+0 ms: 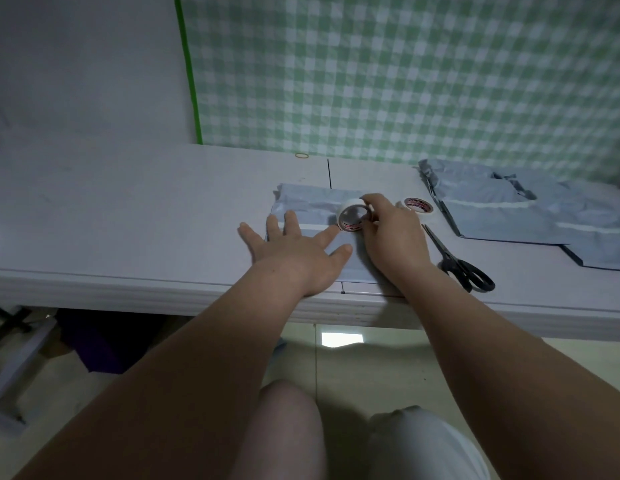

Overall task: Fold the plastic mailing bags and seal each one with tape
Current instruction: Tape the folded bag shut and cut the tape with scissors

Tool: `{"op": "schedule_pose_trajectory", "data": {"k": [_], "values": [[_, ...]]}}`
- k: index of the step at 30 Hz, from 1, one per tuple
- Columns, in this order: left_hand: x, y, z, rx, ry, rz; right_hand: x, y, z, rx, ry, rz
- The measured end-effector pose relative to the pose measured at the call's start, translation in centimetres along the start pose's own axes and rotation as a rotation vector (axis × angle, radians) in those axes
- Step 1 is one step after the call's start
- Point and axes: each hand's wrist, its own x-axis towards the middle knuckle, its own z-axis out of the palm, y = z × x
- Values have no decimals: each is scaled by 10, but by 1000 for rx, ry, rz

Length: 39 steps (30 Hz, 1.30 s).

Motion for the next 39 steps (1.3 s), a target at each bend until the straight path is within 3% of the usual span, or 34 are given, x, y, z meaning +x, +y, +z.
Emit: {"op": "schedule_pose_trajectory", "data": {"k": [5,11,14,17,25,32,39], "values": [[1,-5,-1,-20,-13,-16,3,6,-1,141,-73,30],[4,-9,-6,45,-46,-29,3,7,-3,151,-85,57],[7,2,-10,57,72,11,3,8,-1,154,-72,52],[12,17,-6,-86,161,127,3,9,0,164,-60,46],[14,17,7,-84,82,181,3,7,-5,267,-83,114],[14,17,7,-85,77,180,6,7,-4,316,-87,34],[14,17,7,-74,72,170,10,14,-8,94,-68,-5]]}}
